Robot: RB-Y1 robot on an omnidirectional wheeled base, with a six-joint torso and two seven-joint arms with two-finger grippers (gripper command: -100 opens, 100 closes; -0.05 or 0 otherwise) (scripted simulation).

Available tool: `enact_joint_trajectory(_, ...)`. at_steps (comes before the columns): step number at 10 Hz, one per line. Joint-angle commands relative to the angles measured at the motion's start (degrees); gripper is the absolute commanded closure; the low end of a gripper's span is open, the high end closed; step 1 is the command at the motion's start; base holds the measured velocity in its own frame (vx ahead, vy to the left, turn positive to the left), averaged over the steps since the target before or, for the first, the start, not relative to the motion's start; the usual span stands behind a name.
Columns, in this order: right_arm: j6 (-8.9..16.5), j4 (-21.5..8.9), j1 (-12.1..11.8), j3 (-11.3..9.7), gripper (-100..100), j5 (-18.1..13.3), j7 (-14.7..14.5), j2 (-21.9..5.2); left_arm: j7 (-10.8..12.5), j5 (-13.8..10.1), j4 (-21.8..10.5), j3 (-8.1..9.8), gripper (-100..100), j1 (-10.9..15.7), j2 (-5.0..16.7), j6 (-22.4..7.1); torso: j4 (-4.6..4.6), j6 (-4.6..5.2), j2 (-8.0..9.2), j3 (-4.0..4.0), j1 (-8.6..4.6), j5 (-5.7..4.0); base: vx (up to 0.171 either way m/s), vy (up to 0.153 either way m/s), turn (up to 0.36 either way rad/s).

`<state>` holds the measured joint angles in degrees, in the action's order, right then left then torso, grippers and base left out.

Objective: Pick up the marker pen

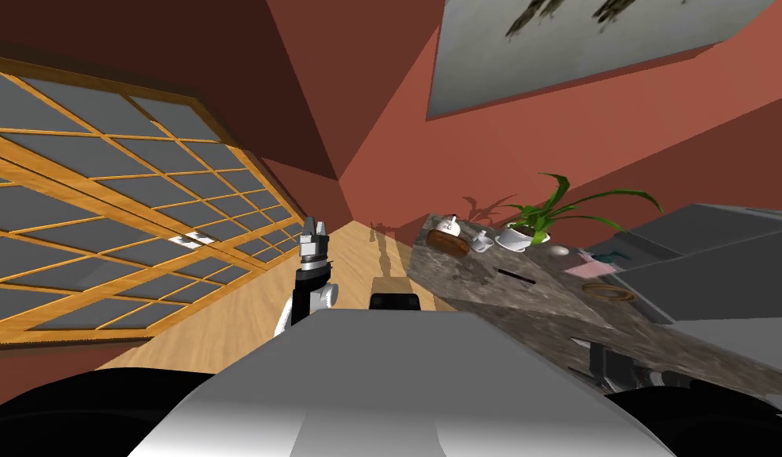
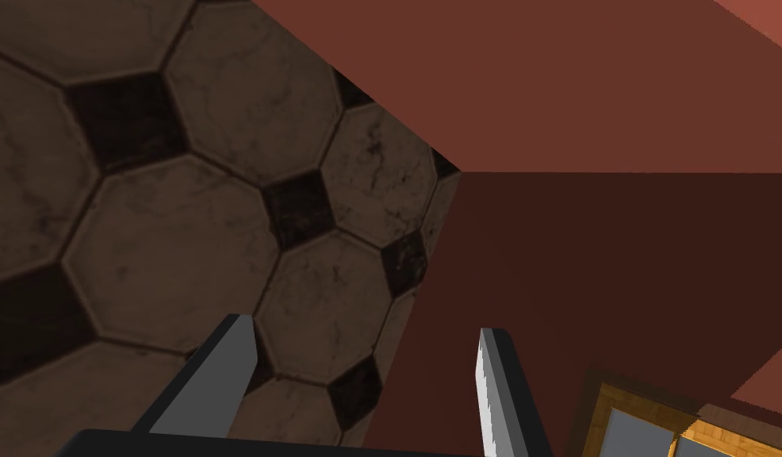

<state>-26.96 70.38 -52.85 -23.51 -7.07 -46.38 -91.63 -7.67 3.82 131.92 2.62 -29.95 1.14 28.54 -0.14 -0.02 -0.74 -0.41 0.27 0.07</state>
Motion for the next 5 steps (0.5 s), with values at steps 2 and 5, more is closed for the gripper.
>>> enact_joint_trajectory(2,1.3,-2.0,-1.1,-1.7,-100,-0.3,-4.1,-3.2,0.0,0.0,0.0,0.00,0,0.0,0.0,0.0,-0.04,-0.03,-0.14,-0.10,0.01,0.01,0.248,0.053,0.256)
enact_joint_trajectory(5,1.9,-3.2,-1.8,-2.6,-100,-0.5,-6.7,-4.6,0.0,0.0,0.0,0.01,0,0.0,0.0,0.0,0.05,0.05,0.25,0.13,-0.27,-0.07,0.153,-0.016,0.133)
